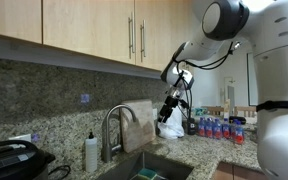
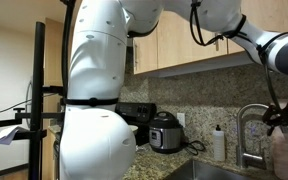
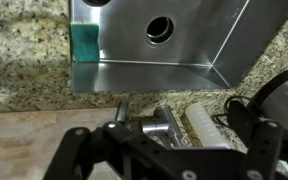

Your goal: Move the nozzle to the left

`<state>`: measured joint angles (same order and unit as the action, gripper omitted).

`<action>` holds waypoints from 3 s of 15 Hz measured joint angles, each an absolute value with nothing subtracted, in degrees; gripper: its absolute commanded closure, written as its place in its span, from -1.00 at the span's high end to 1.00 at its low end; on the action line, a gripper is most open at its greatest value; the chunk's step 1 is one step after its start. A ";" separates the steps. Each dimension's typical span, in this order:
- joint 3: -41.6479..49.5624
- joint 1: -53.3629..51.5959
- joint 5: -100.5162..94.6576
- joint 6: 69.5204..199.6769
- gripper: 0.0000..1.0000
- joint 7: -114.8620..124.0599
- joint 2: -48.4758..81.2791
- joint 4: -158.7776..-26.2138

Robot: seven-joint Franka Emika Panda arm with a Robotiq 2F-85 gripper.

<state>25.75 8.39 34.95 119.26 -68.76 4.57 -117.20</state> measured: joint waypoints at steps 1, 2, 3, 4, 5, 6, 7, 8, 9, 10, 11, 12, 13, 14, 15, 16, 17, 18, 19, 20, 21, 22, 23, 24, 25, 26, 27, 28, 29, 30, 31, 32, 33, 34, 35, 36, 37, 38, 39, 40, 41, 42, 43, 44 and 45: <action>24.60 9.93 34.95 119.04 1.00 -69.04 4.67 -116.44; 23.77 10.90 34.94 119.04 1.00 -69.03 4.69 -116.44; 23.28 11.27 34.94 119.04 1.00 -69.03 4.72 -116.55; 22.97 11.26 34.94 119.04 1.00 -68.97 4.76 -116.60; 22.79 11.26 34.94 119.04 1.00 -68.95 4.80 -116.60; 22.71 11.26 34.94 119.04 1.00 -68.95 4.84 -116.60; 22.68 11.26 34.94 119.04 1.00 -68.95 4.85 -116.60; 22.68 11.27 34.94 119.05 1.00 -68.95 4.85 -116.60; 22.28 11.62 34.94 119.05 1.00 -68.95 4.85 -116.58; 21.46 12.32 34.94 118.97 1.00 -68.95 4.93 -116.45; 20.65 13.08 35.24 117.46 1.00 -70.61 5.50 -115.70; 19.90 13.90 35.98 115.39 1.00 -72.76 6.65 -114.33; 19.16 14.73 37.06 113.26 1.00 -75.35 8.36 -112.50; 18.38 15.69 38.22 111.26 1.00 -78.26 10.58 -110.30; 17.55 16.70 39.48 109.65 1.00 -81.34 12.95 -108.19; 16.64 17.81 40.79 108.39 1.00 -84.49 15.31 -106.23; 15.77 19.01 41.84 107.66 1.00 -88.02 17.61 -104.58; 14.94 20.22 42.82 107.33 1.00 -91.74 19.61 -103.41; 14.20 21.40 43.37 107.18 1.00 -95.36 21.31 -102.58; 13.61 22.46 43.55 107.15 1.00 -98.76 22.68 -102.08; 13.14 23.43 43.57 107.15 1.00 -102.23 23.81 -101.83; 12.72 24.36 43.57 107.15 1.00 -105.79 24.73 -101.66; 12.37 25.20 43.57 107.15 1.00 -109.36 25.49 -101.46; 12.03 25.99 43.57 107.14 1.00 -112.75 26.12 -101.24; 11.68 26.72 43.57 106.98 1.00 -115.83 26.65 -100.85; 11.36 27.40 43.57 106.53 1.00 -118.60 27.16 -100.25; 11.16 27.81 43.54 105.98 1.00 -121.19 27.64 -99.39; 11.08 27.99 43.43 105.30 1.00 -123.52 28.13 -98.22; 10.93 28.05 43.21 104.61 1.00 -125.48 28.57 -96.87; 10.68 28.05 43.08 103.72 1.00 -127.26 28.95 -95.36; 10.34 28.07 43.01 102.83 1.00 -128.86 29.31 -93.76; 9.92 28.07 42.98 101.93 1.00 -130.41 29.69 -92.10; 9.49 28.07 42.97 100.77 1.00 -131.79 30.14 -90.38; 9.06 28.08 42.97 99.50 1.00 -133.00 30.70 -88.58; 8.64 28.14 42.97 97.98 1.00 -134.39 31.39 -86.65; 8.18 28.26 42.97 96.24 1.00 -135.82 32.29 -84.62; 7.83 28.36 42.97 94.32 1.00 -137.24 33.34 -82.49; 7.58 28.45 42.97 92.18 1.00 -138.02 34.46 -80.40; 7.56 28.47 42.79 90.15 1.00 -137.67 35.55 -78.45; 7.56 28.41 42.77 89.80 1.00 -137.54 36.10 -77.63; 7.56 28.39 42.77 89.82 1.00 -137.54 36.23 -77.62; 7.56 28.39 42.77 89.82 1.00 -137.54 36.25 -77.62; 7.56 28.39 42.77 89.82 1.00 -137.54 36.25 -77.62; 7.56 28.39 42.77 89.82 1.00 -137.54 36.25 -77.62; 7.56 28.40 42.77 89.82 1.00 -137.54 36.34 -77.55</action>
<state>7.56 28.40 42.77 89.82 -137.54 36.34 -77.55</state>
